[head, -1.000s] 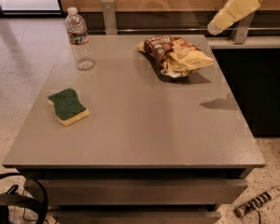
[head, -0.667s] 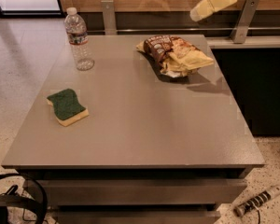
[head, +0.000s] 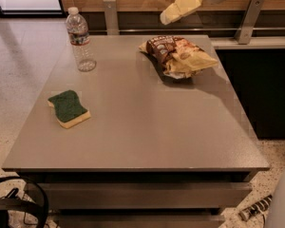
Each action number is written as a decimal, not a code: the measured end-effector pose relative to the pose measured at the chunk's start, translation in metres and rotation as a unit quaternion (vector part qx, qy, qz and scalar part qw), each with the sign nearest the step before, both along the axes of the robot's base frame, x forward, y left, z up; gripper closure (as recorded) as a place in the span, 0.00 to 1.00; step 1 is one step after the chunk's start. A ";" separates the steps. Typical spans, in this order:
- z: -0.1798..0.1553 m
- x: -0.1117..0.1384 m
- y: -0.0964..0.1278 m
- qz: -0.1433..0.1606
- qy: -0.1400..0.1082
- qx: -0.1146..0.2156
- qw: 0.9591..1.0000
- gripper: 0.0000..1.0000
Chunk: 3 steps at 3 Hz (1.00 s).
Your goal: Move brown chip bag near sponge
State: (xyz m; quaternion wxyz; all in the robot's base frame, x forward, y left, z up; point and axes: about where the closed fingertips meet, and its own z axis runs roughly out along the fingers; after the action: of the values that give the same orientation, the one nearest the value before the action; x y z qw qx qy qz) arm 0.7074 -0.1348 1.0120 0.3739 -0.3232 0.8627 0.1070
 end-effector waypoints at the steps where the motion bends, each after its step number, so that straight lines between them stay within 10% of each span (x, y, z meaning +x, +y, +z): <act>1: -0.010 0.002 0.012 -0.015 0.021 0.000 1.000 0.00; 3: -0.016 0.003 0.015 -0.013 0.027 0.000 1.000 0.00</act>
Offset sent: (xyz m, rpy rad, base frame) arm 0.0017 0.0131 -0.0105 0.0002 0.0462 -0.0353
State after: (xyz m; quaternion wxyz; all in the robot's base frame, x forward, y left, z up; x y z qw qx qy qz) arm 0.7109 -0.1194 0.9957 0.3516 -0.3092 0.8766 0.1111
